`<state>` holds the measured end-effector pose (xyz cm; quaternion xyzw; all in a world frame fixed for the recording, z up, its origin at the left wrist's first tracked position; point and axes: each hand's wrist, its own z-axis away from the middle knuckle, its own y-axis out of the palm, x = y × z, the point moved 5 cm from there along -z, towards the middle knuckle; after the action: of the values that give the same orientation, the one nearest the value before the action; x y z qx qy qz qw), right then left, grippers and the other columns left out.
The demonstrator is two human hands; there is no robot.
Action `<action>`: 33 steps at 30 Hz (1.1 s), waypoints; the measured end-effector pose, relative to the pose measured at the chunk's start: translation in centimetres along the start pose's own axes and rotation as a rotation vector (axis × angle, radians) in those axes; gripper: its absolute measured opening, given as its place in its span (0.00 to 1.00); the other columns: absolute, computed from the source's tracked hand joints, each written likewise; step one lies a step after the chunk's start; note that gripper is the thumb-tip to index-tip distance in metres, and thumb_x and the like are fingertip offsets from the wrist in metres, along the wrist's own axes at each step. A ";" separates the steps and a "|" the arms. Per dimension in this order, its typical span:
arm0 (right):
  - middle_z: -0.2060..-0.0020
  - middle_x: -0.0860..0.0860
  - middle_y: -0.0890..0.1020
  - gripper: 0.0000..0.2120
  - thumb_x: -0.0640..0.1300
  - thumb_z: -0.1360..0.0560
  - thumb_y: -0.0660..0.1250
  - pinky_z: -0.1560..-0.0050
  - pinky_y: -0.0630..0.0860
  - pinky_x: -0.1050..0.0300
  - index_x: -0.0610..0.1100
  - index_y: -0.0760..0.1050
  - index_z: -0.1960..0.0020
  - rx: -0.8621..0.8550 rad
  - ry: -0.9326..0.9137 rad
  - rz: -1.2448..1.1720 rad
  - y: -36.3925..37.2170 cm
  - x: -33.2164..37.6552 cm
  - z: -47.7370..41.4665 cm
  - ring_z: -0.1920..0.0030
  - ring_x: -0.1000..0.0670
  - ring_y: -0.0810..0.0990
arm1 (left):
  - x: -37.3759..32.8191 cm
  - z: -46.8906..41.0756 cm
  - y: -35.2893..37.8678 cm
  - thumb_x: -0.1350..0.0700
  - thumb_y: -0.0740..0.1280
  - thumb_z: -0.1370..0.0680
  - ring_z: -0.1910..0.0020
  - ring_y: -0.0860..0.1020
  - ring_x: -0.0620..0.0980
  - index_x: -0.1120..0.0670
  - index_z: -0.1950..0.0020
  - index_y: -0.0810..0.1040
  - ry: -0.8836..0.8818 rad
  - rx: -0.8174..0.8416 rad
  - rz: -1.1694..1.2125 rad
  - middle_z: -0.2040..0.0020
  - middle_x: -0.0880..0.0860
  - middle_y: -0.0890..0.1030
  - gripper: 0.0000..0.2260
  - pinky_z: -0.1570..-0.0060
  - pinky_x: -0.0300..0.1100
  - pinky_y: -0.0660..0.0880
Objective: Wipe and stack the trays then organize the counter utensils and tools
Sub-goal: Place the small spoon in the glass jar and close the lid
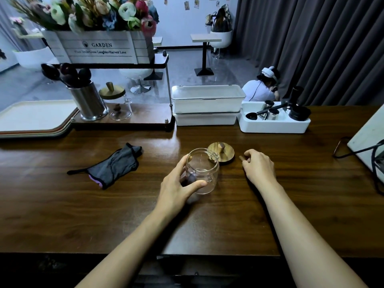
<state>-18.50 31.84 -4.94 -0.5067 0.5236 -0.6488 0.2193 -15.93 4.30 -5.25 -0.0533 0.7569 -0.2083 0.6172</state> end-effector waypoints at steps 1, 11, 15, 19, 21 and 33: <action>0.42 0.48 0.82 0.17 0.48 0.20 0.68 0.43 0.77 0.48 0.48 0.75 0.33 0.021 0.007 0.013 0.0 0.1 0.0 0.41 0.44 0.79 | 0.0 0.0 0.0 0.46 0.81 0.31 0.36 0.76 0.32 0.22 0.33 0.64 -0.003 -0.001 0.003 0.40 0.26 0.77 0.37 0.33 0.37 0.71; 0.50 0.47 0.83 0.09 0.48 0.19 0.65 0.57 0.78 0.52 0.46 0.81 0.43 -0.027 0.032 0.123 -0.5 0.4 1.4 0.51 0.45 0.81 | -0.1 0.2 0.0 0.42 0.80 0.32 0.34 0.74 0.31 0.32 0.26 0.66 0.017 0.009 0.017 0.38 0.29 0.77 0.38 0.32 0.33 0.69; 0.48 0.46 0.82 0.11 0.47 0.17 0.61 0.57 0.78 0.51 0.44 0.79 0.42 -0.110 -0.021 0.099 -0.4 0.4 2.3 0.50 0.44 0.81 | -0.1 0.2 -0.1 0.40 0.79 0.33 0.32 0.74 0.35 0.36 0.23 0.66 0.018 0.010 0.018 0.32 0.37 0.77 0.41 0.31 0.35 0.70; 0.50 0.48 0.82 0.08 0.46 0.15 0.56 0.56 0.78 0.51 0.49 0.72 0.40 -0.044 -0.049 -0.012 -0.3 0.8 2.8 0.51 0.46 0.81 | 0.0 0.3 -0.1 0.37 0.78 0.33 0.33 0.74 0.34 0.33 0.25 0.67 0.020 0.012 0.016 0.34 0.35 0.78 0.39 0.30 0.38 0.70; 0.54 0.52 0.82 0.07 0.44 0.15 0.54 0.54 0.77 0.51 0.54 0.69 0.43 -0.017 -0.083 -0.161 -0.6 1.3 3.0 0.52 0.48 0.81 | 0.1 0.3 -0.1 0.35 0.78 0.34 0.30 0.73 0.38 0.33 0.24 0.65 0.020 0.011 0.020 0.31 0.40 0.77 0.40 0.28 0.42 0.70; 0.54 0.44 0.86 0.12 0.32 0.20 0.63 0.53 0.82 0.59 0.43 0.83 0.46 0.000 -0.166 -1.184 -6.8 7.1 5.8 0.55 0.50 0.85 | 0.1 0.3 -0.1 0.41 0.79 0.32 0.34 0.73 0.30 0.21 0.34 0.66 0.033 -0.007 0.001 0.42 0.23 0.76 0.34 0.34 0.29 0.69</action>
<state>-14.48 25.88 3.85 -0.7613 0.1334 -0.6190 -0.1393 -15.67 4.07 -5.33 -0.0518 0.7678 -0.2061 0.6045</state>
